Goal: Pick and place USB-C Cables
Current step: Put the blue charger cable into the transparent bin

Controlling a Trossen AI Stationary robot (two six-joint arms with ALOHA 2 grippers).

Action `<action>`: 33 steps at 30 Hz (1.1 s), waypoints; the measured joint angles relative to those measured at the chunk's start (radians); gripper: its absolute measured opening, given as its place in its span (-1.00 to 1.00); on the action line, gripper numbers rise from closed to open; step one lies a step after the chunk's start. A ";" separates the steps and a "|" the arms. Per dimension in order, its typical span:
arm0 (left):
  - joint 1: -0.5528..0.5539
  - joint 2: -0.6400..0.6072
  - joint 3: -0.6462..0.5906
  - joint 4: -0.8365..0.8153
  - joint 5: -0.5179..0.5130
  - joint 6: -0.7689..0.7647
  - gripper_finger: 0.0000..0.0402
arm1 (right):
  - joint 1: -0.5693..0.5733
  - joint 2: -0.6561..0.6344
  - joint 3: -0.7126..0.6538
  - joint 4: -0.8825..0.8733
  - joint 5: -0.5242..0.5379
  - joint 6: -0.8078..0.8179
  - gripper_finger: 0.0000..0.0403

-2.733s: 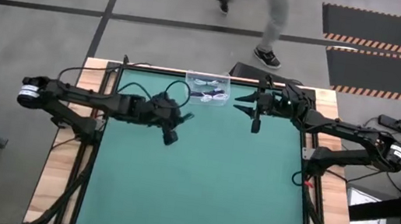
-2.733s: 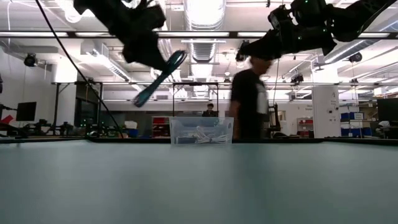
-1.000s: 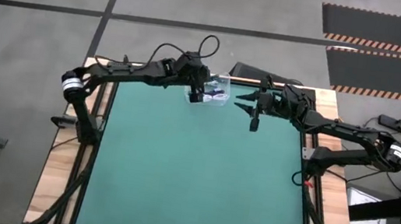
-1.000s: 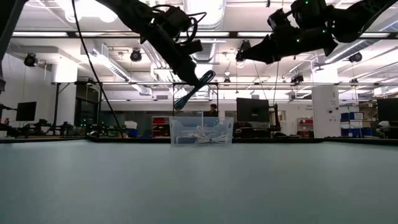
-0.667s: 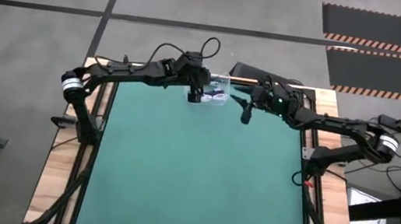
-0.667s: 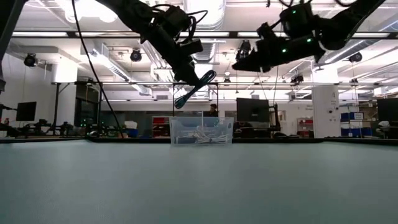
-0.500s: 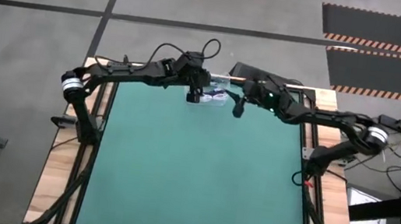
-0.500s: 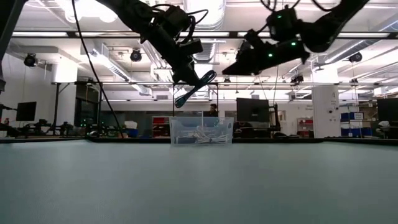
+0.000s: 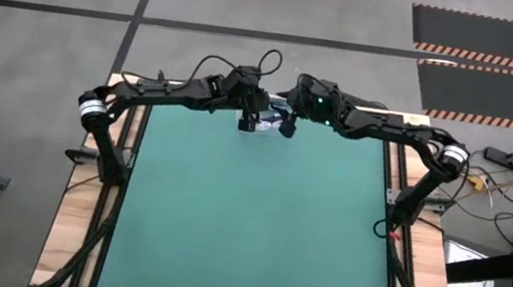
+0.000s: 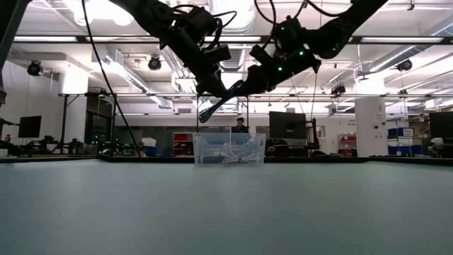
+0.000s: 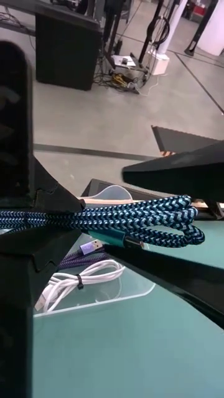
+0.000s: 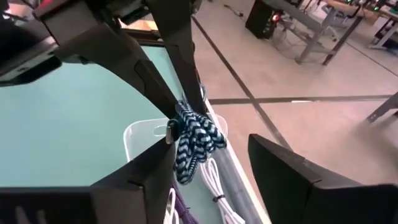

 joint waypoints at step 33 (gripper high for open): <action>0.005 -0.002 -0.002 0.010 -0.008 0.017 -0.62 | 0.000 0.004 0.021 -0.020 -0.035 -0.044 -0.95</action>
